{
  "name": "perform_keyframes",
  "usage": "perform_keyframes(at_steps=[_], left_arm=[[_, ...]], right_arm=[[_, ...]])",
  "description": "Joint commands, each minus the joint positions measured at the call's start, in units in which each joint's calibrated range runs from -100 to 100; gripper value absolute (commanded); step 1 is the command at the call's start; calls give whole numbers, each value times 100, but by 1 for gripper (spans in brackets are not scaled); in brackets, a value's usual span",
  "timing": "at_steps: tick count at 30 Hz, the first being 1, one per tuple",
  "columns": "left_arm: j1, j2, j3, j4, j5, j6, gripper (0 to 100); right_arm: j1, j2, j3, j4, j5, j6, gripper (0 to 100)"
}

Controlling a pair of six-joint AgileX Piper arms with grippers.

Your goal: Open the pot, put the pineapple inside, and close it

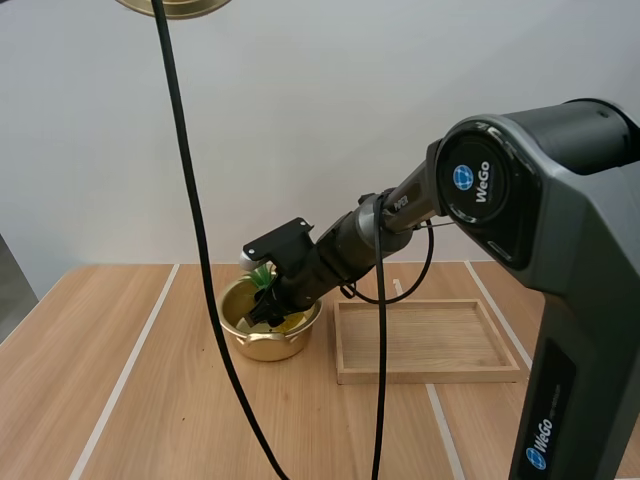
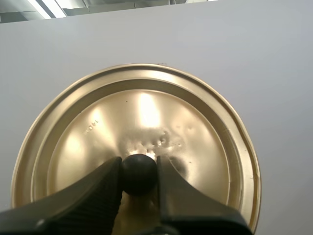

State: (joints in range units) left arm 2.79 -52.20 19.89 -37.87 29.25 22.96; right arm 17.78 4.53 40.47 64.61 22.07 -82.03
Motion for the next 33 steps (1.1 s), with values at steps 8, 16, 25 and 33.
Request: perform_keyframes(at_steps=[8, 16, 25, 33], left_arm=[[-7, -45, -19, -55, -186, -45, 0], [-7, -45, -19, -55, -186, -45, 0], [-7, -45, -19, -55, -186, -45, 0], [-7, -45, -19, -55, -186, -45, 0]], right_arm=[[10, 94, -34, 285, 32, -421, 0], [10, 281, -34, 649, 71, -720, 0], [10, 281, -34, 759, 105, -864, 0], [10, 281, -34, 795, 64, -901, 100]])
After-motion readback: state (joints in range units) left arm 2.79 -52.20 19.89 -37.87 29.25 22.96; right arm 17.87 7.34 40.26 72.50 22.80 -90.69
